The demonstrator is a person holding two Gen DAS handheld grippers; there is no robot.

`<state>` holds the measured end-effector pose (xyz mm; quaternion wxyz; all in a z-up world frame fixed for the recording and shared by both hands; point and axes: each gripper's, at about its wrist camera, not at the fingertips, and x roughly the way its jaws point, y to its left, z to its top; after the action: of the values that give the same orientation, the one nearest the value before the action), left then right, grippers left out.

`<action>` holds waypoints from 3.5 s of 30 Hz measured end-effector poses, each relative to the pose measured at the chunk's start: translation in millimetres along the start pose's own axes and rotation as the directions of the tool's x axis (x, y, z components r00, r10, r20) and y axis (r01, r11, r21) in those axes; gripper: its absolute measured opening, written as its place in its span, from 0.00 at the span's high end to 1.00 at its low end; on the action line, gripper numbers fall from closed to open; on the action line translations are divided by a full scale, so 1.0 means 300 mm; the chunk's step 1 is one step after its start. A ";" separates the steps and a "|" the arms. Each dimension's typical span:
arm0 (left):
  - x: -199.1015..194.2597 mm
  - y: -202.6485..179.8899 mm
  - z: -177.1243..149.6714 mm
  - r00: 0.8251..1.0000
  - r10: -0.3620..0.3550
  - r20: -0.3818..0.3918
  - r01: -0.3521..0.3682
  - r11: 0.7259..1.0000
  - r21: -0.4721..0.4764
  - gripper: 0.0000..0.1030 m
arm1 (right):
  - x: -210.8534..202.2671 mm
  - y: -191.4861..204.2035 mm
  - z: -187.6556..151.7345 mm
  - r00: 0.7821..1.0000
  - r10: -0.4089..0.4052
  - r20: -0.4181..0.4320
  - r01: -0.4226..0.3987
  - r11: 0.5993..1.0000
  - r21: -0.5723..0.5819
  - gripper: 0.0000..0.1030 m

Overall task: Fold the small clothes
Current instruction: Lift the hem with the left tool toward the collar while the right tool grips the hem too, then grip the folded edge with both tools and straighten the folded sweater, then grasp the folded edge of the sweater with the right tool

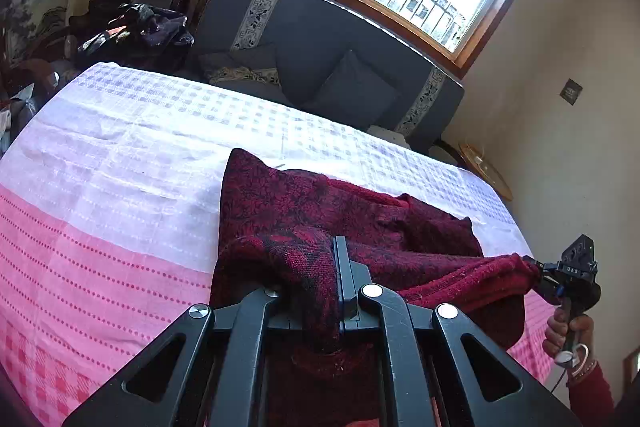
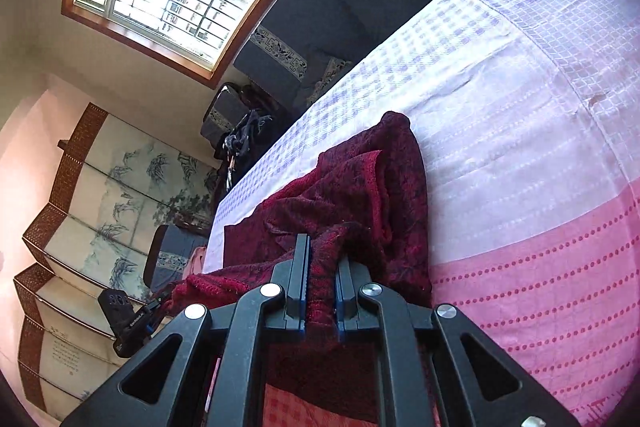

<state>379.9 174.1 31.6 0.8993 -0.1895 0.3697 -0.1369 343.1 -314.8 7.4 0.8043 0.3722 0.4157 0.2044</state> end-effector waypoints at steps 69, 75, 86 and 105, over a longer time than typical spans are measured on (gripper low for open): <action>0.034 0.228 -0.214 0.964 -0.080 -0.255 0.066 0.996 -0.063 0.92 | 0.008 -0.099 -0.325 0.988 -0.138 -0.063 0.127 0.979 -0.162 0.92; 0.052 0.261 -0.268 0.954 -0.040 -0.298 0.046 0.999 0.014 0.92 | 0.007 -0.140 -0.327 0.968 -0.211 -0.137 0.179 0.961 -0.211 0.94; -0.134 0.170 -0.218 0.998 -0.031 -0.053 0.032 0.999 0.015 0.47 | -0.080 0.131 -0.352 0.961 -0.253 0.111 0.276 0.884 -0.376 0.87; 0.086 0.061 -0.257 0.993 -0.045 -0.109 0.049 0.998 0.036 0.43 | 0.497 0.330 -0.565 0.945 -0.198 -0.262 0.052 0.878 -0.476 0.98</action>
<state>344.3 161.8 -43.0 0.8780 -0.1732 0.4104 -0.1751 287.2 -83.5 -57.4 0.8079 0.1059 0.4965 0.2992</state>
